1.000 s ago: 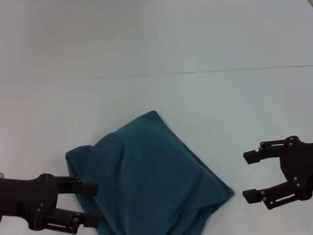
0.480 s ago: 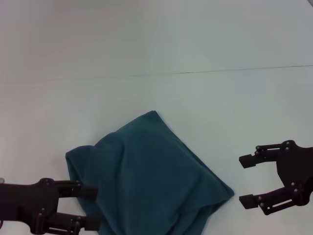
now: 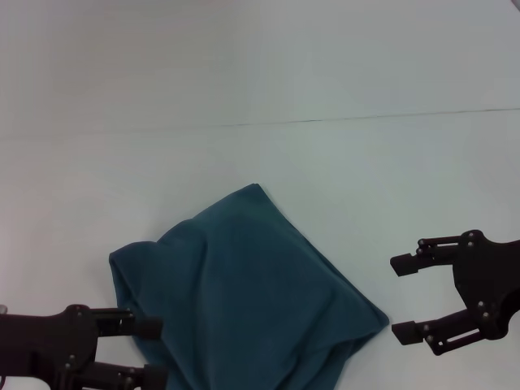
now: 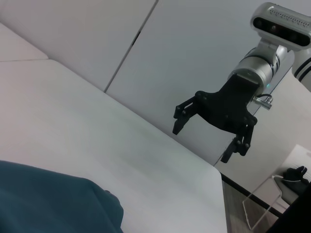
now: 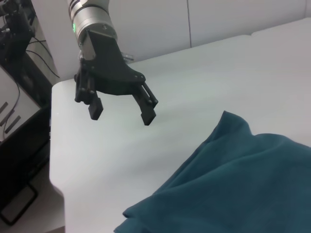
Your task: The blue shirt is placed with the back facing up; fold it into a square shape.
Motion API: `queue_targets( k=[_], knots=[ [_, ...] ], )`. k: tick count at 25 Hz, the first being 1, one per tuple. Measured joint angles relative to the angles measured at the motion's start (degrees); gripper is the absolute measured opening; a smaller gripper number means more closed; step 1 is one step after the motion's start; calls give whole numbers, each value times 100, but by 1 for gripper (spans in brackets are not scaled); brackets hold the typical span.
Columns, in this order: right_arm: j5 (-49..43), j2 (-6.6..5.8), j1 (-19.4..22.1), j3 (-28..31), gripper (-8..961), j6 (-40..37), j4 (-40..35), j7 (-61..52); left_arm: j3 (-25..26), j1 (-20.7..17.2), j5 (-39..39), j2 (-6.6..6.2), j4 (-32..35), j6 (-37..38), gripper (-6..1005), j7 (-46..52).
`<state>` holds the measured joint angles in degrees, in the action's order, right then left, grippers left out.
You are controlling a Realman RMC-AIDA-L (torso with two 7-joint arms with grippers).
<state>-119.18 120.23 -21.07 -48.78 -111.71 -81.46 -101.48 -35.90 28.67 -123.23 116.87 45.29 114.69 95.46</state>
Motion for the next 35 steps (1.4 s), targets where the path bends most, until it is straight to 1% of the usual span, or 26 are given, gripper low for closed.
queue_targets(
  k=[4,12,35],
  knots=[
    [7,1,42,-17,922,68,22,89,13,-10,0,2,10,2,851,-27],
    [10,-12,51,9,921,214,297,237,34,-11,36,22,7,-30,846,-133],
    [10,-8,-10,-17,919,239,369,243,4,11,9,29,-17,-95,833,-154]
  ],
)
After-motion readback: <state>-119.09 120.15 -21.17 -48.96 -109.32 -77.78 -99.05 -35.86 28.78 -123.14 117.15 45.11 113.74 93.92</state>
